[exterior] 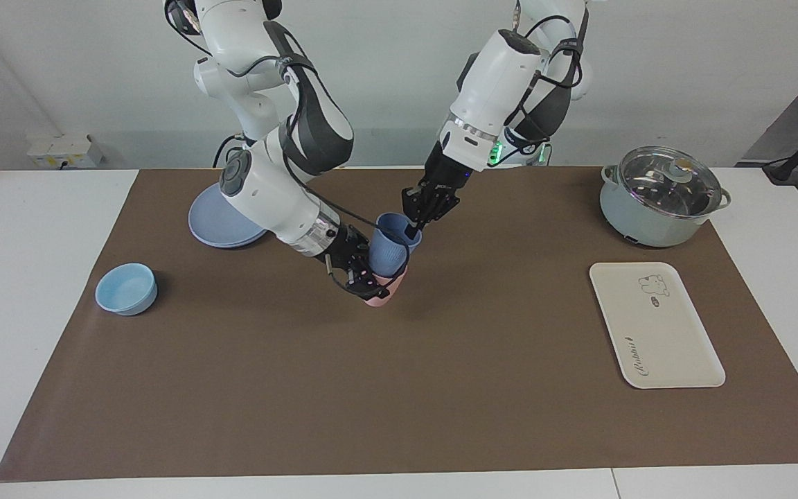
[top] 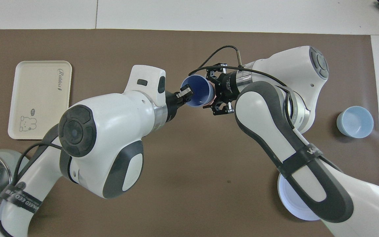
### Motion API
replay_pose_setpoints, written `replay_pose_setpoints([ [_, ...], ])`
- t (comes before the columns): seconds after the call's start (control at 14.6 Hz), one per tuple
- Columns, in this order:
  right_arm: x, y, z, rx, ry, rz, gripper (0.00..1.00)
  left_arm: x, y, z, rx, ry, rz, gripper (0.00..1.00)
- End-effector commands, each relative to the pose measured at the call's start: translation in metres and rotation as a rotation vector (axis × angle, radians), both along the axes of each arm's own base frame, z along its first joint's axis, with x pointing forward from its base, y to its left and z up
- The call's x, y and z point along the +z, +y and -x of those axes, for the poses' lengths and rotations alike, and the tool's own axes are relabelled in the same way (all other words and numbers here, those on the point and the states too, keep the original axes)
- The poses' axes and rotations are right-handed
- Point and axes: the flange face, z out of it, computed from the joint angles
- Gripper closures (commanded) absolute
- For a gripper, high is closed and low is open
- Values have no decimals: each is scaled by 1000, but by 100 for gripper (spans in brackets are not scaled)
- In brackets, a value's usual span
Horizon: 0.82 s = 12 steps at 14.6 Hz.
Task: Place cup on tray
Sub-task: 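Grasp the cup with the left gripper while the right gripper releases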
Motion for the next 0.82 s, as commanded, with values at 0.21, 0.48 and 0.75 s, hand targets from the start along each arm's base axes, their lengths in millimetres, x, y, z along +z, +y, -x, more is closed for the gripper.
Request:
replay_pose_setpoints([
  [0.21,-11,-90,-10,-170,47,-51,100,62,40,16,-15,69,-73,100],
  [0.48,-28,-176,-7,-262,66,-132,100,43,160,-28,-76,65,-200,100],
  [0.75,-51,-253,8,-321,129,-166,100,8,327,-52,-155,29,-298,100],
])
